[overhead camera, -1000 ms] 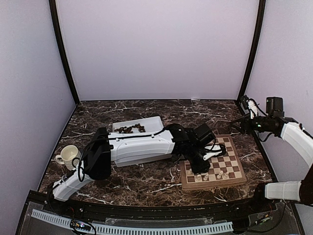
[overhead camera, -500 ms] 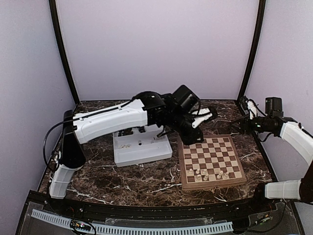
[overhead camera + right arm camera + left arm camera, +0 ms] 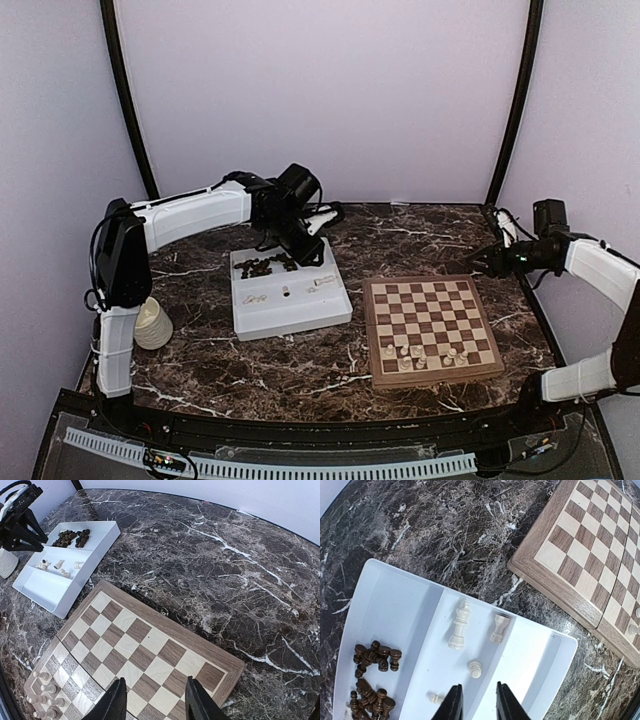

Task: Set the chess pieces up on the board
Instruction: Pick up the queen from the storage box.

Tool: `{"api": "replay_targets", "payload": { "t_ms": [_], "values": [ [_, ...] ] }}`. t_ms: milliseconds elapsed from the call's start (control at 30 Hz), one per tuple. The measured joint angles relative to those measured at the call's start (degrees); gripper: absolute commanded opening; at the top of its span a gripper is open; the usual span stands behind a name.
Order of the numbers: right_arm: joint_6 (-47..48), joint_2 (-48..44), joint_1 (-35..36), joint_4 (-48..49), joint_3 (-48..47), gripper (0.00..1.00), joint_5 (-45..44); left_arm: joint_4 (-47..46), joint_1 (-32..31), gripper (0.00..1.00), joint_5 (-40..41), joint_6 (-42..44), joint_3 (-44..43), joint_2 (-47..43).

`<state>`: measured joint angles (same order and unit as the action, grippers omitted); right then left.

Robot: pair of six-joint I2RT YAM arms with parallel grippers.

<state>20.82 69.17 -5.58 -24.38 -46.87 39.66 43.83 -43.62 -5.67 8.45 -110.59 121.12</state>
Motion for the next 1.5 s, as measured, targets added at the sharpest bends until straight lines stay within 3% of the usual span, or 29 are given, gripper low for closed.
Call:
{"api": "replay_targets", "payload": {
  "t_ms": [433, 1300, 1500],
  "values": [
    [1.4, 1.6, 0.0, -1.0, 0.0, 0.40, 0.2, 0.9, 3.9, 0.23, -5.8, 2.3, -5.1, 10.7],
    [1.4, 1.9, 0.0, -1.0, 0.0, 0.41, 0.2, 1.4, 3.3, 0.29, -5.6, 3.3, -9.3, 17.7],
    [1.4, 1.9, 0.0, -0.9, 0.0, 0.41, 0.2, 2.1, 2.6, 0.13, -3.6, 3.8, -9.3, 17.7]
  ]
}}
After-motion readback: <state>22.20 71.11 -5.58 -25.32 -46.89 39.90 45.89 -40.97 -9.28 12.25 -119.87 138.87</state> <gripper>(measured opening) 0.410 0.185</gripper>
